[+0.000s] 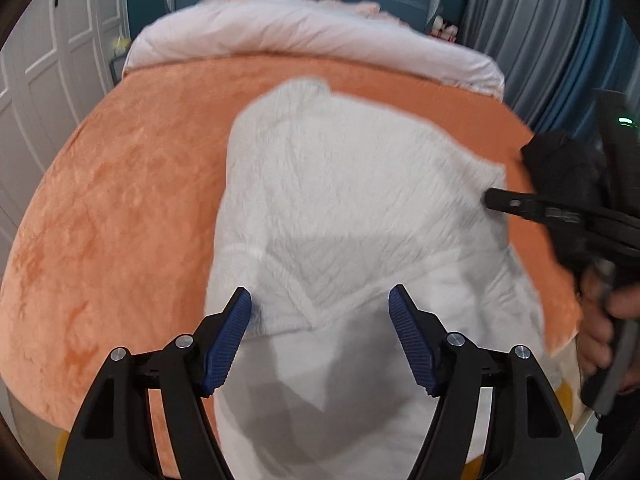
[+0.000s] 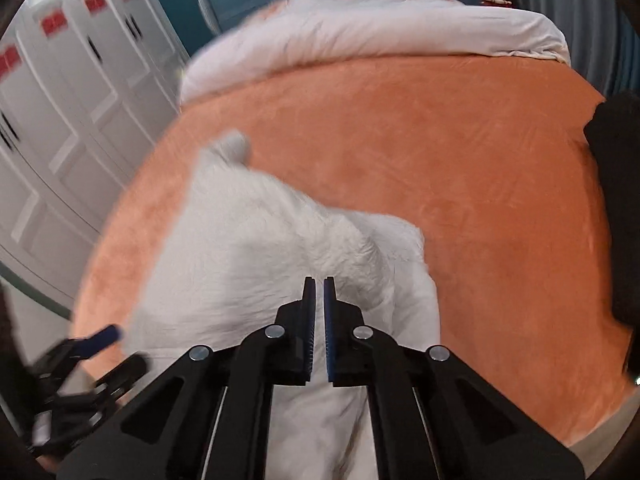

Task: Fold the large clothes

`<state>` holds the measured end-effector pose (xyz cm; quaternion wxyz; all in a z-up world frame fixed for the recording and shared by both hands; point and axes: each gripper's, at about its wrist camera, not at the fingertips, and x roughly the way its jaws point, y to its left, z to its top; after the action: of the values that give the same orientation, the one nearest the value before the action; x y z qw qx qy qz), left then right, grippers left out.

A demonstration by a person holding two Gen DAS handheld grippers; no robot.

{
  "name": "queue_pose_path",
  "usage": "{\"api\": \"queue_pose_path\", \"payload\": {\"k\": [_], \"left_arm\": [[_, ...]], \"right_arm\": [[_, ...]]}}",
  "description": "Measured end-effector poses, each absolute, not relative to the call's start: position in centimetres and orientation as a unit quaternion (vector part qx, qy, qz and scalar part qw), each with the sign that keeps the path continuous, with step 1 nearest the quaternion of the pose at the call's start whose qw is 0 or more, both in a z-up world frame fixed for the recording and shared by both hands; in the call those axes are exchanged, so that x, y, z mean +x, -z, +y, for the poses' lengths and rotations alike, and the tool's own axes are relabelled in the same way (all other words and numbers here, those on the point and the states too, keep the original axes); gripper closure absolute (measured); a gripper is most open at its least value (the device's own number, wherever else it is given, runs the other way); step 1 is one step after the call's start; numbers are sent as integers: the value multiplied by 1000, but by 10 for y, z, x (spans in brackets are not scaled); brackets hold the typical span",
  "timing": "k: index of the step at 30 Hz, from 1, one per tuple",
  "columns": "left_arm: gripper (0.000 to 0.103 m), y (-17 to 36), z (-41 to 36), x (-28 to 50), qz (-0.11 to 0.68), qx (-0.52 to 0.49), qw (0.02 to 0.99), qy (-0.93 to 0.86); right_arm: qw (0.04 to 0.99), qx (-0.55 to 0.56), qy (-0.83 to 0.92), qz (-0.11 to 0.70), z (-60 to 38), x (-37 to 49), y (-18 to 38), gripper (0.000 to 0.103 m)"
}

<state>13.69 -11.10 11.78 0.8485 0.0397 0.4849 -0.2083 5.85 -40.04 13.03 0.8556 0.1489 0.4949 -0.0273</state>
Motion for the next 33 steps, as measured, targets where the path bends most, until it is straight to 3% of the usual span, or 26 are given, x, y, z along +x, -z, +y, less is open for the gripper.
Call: {"api": "queue_pose_path", "payload": {"k": [4, 8, 11, 13, 14, 15, 22, 27, 33], "left_arm": [[29, -110, -118, 130, 473, 64, 853, 214], [22, -104, -125, 131, 472, 80, 856, 195], [21, -110, -109, 137, 496, 42, 847, 187], [22, -114, -95, 139, 503, 21, 845, 180], [22, -116, -84, 140, 507, 1, 843, 180], [21, -116, -79, 141, 513, -10, 839, 180], [13, -97, -54, 150, 556, -95, 805, 182], [5, -87, -62, 155, 555, -92, 804, 194], [5, -71, -68, 170, 557, -120, 793, 217]], "right_arm": [[835, 176, 46, 519, -403, 58, -68, 103], [841, 122, 56, 524, -389, 56, -79, 103], [840, 158, 43, 517, -398, 43, -105, 98], [838, 230, 24, 493, -421, 17, -121, 72], [838, 252, 30, 483, -432, 4, -126, 45], [837, 264, 34, 478, -439, -4, -128, 30], [771, 344, -12, 535, -449, -18, -71, 25], [765, 361, -38, 532, -427, -19, -56, 18], [753, 402, -48, 518, -435, -23, -33, 16]]}}
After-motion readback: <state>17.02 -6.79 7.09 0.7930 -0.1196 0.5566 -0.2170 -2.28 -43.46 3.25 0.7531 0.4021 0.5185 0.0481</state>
